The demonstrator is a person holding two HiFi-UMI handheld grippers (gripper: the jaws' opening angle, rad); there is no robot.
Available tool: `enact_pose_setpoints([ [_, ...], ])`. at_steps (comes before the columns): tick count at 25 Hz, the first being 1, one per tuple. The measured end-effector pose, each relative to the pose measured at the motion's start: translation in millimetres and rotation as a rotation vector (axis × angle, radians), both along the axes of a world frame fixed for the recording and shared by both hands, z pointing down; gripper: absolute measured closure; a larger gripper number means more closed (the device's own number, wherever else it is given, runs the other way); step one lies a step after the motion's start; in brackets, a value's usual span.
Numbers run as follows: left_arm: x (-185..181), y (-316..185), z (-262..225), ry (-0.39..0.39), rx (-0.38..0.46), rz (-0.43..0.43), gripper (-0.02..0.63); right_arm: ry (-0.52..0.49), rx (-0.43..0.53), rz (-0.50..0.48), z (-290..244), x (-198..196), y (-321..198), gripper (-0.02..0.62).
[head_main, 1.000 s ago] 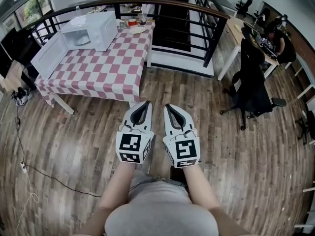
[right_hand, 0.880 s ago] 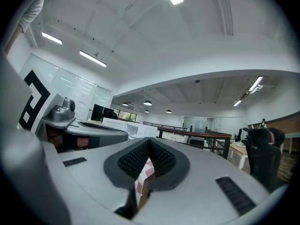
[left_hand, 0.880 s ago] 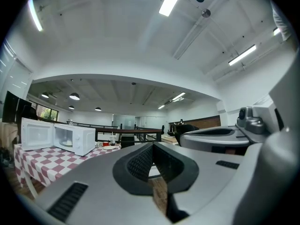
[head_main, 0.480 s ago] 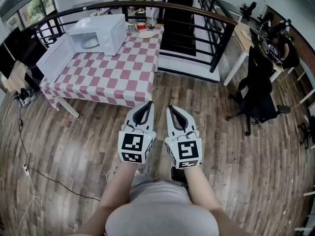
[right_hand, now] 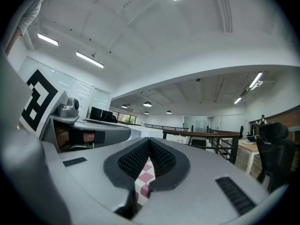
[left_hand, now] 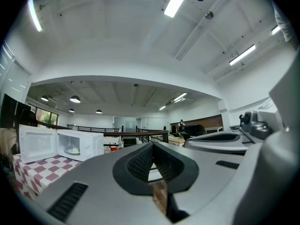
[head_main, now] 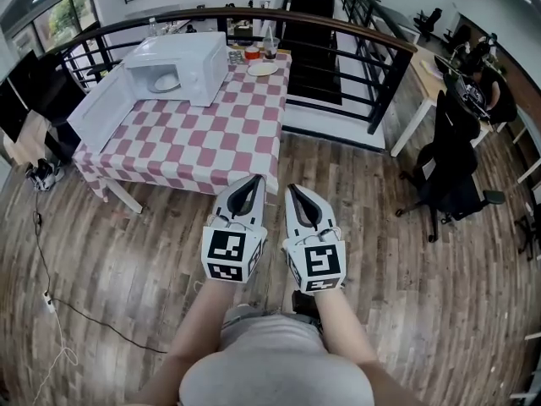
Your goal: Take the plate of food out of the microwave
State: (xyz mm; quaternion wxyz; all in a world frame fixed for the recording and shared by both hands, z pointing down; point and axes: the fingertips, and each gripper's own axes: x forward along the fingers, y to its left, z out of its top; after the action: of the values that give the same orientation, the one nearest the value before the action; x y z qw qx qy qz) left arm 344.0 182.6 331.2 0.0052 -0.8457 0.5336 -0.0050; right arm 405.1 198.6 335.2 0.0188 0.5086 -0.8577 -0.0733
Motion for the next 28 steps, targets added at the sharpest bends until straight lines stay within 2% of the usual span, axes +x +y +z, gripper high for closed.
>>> enact_pose_setpoints([
  [18,-123,-34,10,0.016,-0.03,-0.066,0.603,-0.003,-0.003,-0.064,-2,-122,-41,0.569],
  [28,-159,-52,10,0.037,-0.031,-0.128,0.603,0.018,-0.002,-0.124,-3,-157,-61,0.571],
])
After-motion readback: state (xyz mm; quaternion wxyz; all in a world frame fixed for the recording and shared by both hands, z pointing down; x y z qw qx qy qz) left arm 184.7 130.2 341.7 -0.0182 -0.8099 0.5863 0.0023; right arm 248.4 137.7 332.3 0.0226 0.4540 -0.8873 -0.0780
